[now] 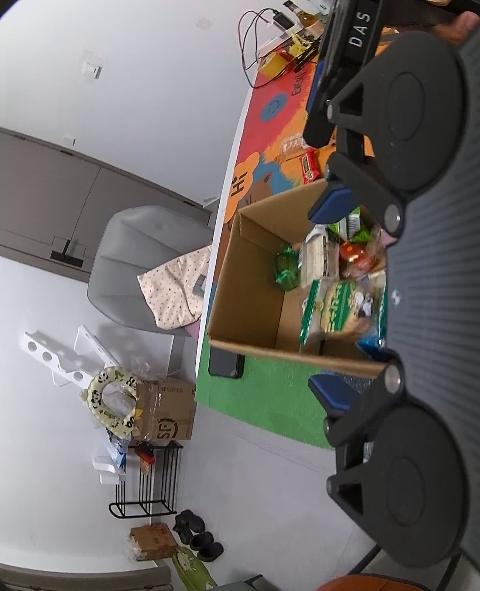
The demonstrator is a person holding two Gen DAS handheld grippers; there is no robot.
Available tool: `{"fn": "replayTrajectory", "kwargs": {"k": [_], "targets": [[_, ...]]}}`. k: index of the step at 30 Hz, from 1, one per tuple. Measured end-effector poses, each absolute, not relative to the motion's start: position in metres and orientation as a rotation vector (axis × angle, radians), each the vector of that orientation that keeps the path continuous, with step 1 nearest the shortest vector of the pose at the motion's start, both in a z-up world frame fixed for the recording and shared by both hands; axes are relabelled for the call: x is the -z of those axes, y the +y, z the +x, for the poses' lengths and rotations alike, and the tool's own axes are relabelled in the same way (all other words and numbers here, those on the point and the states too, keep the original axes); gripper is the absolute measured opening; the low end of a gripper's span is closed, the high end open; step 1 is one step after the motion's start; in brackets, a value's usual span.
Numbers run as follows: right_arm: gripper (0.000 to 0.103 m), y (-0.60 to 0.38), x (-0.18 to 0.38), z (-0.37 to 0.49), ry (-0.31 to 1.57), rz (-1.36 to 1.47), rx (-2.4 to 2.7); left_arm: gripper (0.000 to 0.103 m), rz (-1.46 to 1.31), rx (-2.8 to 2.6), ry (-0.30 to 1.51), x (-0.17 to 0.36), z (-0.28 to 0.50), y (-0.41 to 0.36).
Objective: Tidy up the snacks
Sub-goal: 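Carry both green pouches into the cardboard box and open both grippers, then grasp the red chocolate bar with the left gripper while the right gripper grasps the blue candy pack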
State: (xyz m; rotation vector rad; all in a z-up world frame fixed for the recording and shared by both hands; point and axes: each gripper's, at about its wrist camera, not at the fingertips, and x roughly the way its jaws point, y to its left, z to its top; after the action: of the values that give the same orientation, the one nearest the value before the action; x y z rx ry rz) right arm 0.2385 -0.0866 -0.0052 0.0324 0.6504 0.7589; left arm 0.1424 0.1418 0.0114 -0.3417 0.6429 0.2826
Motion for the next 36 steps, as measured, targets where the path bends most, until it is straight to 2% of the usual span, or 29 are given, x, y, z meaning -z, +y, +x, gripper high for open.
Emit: {"fn": "replayTrajectory", "kwargs": {"k": [11,21,27,36], "targets": [[0.07,-0.139,0.017,0.24,0.669,0.071,-0.681,0.096,-0.313,-0.223,0.643,-0.012,0.154,0.102],[0.087,-0.184,0.024,0.244,0.665,0.093,-0.61,0.096,-0.296,-0.145,0.673,-0.01,0.167,0.062],[0.091,-0.215,0.035,0.25,0.68,0.109,-0.534,0.096,-0.277,-0.083,0.681,-0.009,0.182,0.032],[0.09,-0.251,0.05,0.263,0.684,0.14,-0.46,0.096,-0.23,-0.016,0.693,0.001,0.209,-0.008]]}}
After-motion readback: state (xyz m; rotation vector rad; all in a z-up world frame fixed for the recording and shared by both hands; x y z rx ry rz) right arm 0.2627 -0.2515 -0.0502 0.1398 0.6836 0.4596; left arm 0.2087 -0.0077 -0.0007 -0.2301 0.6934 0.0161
